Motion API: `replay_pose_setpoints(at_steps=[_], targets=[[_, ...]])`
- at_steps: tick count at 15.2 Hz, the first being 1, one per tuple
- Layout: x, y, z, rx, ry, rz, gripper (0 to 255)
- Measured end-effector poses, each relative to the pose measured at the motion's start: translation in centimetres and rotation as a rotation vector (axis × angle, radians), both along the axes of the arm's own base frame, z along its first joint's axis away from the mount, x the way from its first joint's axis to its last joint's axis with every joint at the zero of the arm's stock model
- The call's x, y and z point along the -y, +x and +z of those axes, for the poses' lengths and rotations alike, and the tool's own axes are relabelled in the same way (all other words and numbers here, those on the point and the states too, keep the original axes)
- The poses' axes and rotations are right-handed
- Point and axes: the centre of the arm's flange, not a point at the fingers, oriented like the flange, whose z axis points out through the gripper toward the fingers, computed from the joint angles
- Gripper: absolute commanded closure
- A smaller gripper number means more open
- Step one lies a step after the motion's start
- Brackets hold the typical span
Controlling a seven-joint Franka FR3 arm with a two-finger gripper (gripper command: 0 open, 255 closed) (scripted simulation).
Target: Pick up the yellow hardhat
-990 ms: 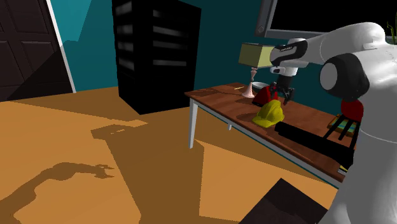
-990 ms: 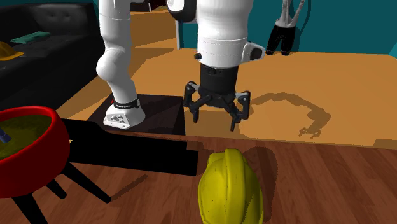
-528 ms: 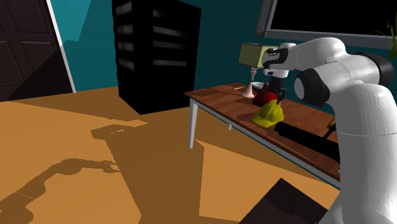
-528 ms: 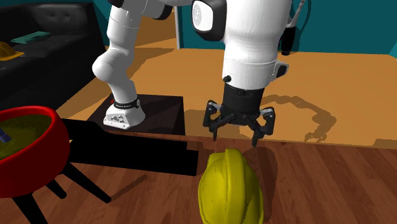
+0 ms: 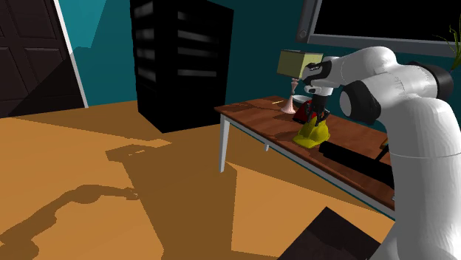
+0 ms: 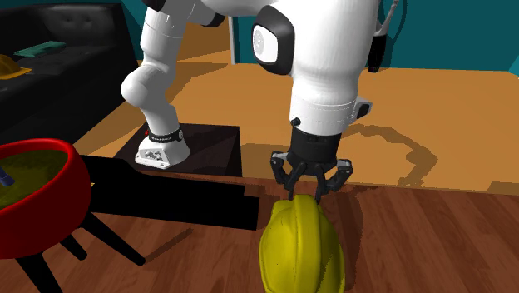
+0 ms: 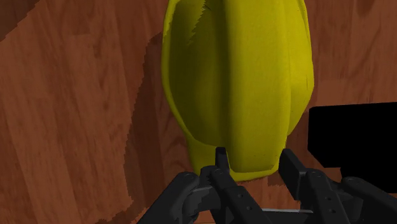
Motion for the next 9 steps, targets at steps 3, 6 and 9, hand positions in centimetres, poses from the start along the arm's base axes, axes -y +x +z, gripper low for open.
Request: replay_pose_setpoints(at_steps=[3, 6, 9], targets=[[0.01, -0.01, 0.02, 0.001, -0.001, 0.0, 255], [0.01, -0.01, 0.02, 0.001, -0.001, 0.0, 255], [-0.02, -0.01, 0.21, 0.0, 0.0, 0.0, 255]])
